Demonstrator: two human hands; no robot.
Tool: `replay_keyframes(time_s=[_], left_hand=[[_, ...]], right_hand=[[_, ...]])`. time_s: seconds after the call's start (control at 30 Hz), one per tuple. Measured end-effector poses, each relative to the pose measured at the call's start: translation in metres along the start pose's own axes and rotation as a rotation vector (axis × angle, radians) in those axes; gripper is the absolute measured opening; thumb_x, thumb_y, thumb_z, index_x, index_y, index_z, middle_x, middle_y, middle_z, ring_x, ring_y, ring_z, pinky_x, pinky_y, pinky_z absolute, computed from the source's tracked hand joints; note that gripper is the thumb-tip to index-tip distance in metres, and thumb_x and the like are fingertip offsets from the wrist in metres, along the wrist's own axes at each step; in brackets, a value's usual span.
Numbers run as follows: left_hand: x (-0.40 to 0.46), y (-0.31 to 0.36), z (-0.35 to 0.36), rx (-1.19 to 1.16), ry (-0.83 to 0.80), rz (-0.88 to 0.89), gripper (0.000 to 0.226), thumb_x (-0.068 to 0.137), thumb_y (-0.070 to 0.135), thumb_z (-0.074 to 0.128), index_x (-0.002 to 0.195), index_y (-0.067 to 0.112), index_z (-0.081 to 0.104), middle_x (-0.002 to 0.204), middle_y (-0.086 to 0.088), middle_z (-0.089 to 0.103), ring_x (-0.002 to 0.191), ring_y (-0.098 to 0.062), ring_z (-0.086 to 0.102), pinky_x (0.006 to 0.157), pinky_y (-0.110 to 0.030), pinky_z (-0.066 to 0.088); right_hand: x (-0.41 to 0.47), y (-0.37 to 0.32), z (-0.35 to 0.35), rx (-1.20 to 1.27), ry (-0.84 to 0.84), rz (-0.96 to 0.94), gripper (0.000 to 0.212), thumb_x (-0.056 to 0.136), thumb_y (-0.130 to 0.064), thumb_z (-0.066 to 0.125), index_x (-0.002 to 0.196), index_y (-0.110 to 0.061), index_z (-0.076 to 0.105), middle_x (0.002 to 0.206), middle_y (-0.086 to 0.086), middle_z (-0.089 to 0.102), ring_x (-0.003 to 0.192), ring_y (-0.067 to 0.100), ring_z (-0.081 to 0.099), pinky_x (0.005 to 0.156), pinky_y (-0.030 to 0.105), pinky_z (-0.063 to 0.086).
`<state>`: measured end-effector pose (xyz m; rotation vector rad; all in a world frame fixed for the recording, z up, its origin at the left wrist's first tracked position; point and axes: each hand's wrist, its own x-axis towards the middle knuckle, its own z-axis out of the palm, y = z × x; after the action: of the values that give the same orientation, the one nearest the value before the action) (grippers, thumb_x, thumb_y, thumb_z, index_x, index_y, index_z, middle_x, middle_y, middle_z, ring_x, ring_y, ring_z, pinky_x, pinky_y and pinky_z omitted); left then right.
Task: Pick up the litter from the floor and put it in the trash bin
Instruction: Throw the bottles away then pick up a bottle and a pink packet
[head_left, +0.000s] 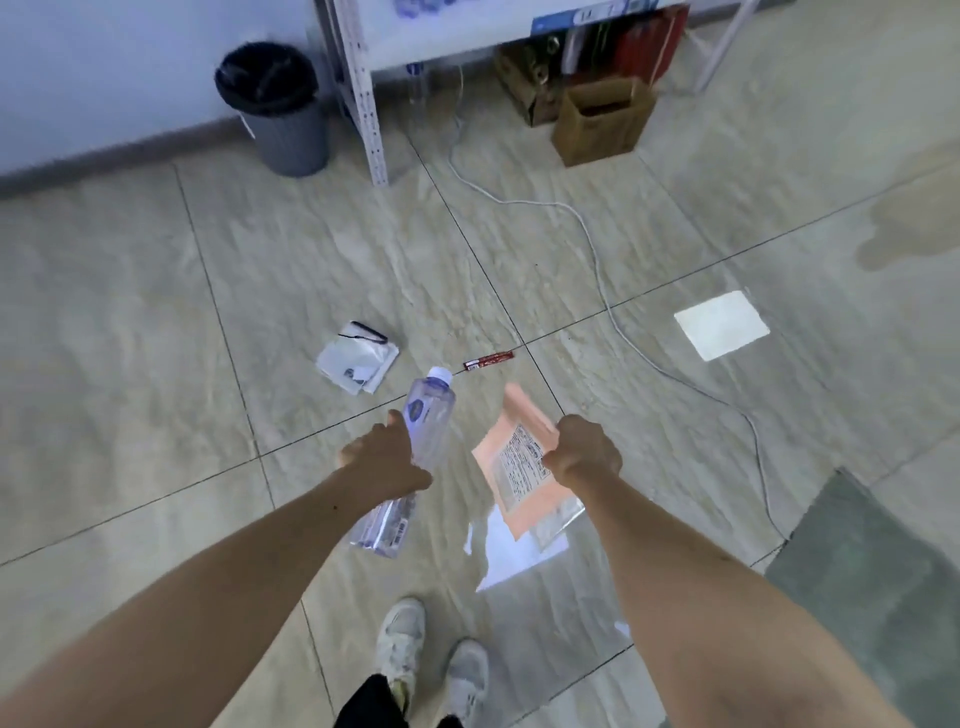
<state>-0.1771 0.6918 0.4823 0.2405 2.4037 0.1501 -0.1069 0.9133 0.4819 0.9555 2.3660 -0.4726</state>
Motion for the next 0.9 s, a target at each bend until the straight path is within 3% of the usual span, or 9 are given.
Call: replay_keyframes(time_s=[0.17,0.23,0.33,0.47,0.6,0.73,0.9], left_hand=[[-0.055,-0.041,-0.066,-0.089,0.045,-0.062,0.076,0.067,0.044,0.074,0.124,0.011,0.035,0.100,-0.003,0.052,0.096,-0.026,0.059,0.077,-0.034,0.048],[-0.069,-0.063,-0.092,-0.116,0.067,-0.088,0.078,0.069,0.045,0.075,0.126,0.010,0.035,0.107,-0.007,0.054,0.099,-0.028,0.058,0.075,-0.033,0.045],[-0.078,-0.102,-0.126,-0.178,0.090,-0.125,0.081,0.069,0.044,0.078,0.128,0.008,0.034,0.114,-0.012,0.057,0.104,-0.032,0.059,0.084,-0.039,0.050],[-0.078,-0.160,-0.169,-0.212,0.117,-0.150,0.078,0.068,0.042,0.079,0.124,0.011,0.035,0.114,-0.011,0.058,0.105,-0.032,0.059,0.087,-0.041,0.050],[-0.068,-0.225,-0.216,-0.167,0.119,-0.174,0.080,0.066,0.045,0.079,0.127,0.015,0.035,0.116,-0.008,0.058,0.107,-0.030,0.059,0.075,-0.034,0.046],[-0.047,-0.285,-0.262,-0.142,0.112,-0.172,0.081,0.066,0.042,0.080,0.127,0.016,0.034,0.117,-0.008,0.057,0.108,-0.030,0.058,0.080,-0.036,0.048],[-0.003,-0.331,-0.320,-0.091,0.133,-0.179,0.079,0.066,0.047,0.079,0.127,0.018,0.037,0.114,-0.005,0.059,0.105,-0.027,0.059,0.072,-0.032,0.040]], right_hand=[[-0.057,-0.064,-0.049,-0.076,0.015,-0.137,0.030,0.082,-0.012,0.065,0.110,-0.019,0.061,0.109,0.004,0.067,0.103,0.026,0.066,0.074,0.030,0.048],[-0.074,-0.095,-0.063,-0.098,0.029,-0.186,0.030,0.083,-0.013,0.066,0.112,-0.018,0.061,0.111,0.005,0.066,0.104,0.026,0.066,0.077,0.031,0.049],[-0.092,-0.143,-0.076,-0.102,0.042,-0.245,0.034,0.084,-0.010,0.065,0.116,-0.020,0.061,0.113,0.005,0.067,0.106,0.026,0.065,0.080,0.031,0.051],[-0.107,-0.214,-0.081,-0.128,0.059,-0.282,0.031,0.084,-0.010,0.066,0.114,-0.017,0.061,0.114,0.006,0.067,0.107,0.026,0.065,0.077,0.030,0.049],[-0.116,-0.289,-0.078,-0.153,0.057,-0.275,0.031,0.083,-0.009,0.067,0.112,-0.017,0.061,0.112,0.005,0.066,0.105,0.026,0.065,0.072,0.029,0.047],[-0.114,-0.359,-0.074,-0.140,0.075,-0.253,0.029,0.081,-0.009,0.067,0.108,-0.019,0.061,0.107,0.004,0.067,0.100,0.026,0.066,0.068,0.027,0.045],[-0.091,-0.432,-0.076,-0.096,0.097,-0.233,0.026,0.083,-0.008,0.064,0.106,-0.019,0.061,0.104,0.004,0.067,0.095,0.026,0.066,0.064,0.028,0.043]])
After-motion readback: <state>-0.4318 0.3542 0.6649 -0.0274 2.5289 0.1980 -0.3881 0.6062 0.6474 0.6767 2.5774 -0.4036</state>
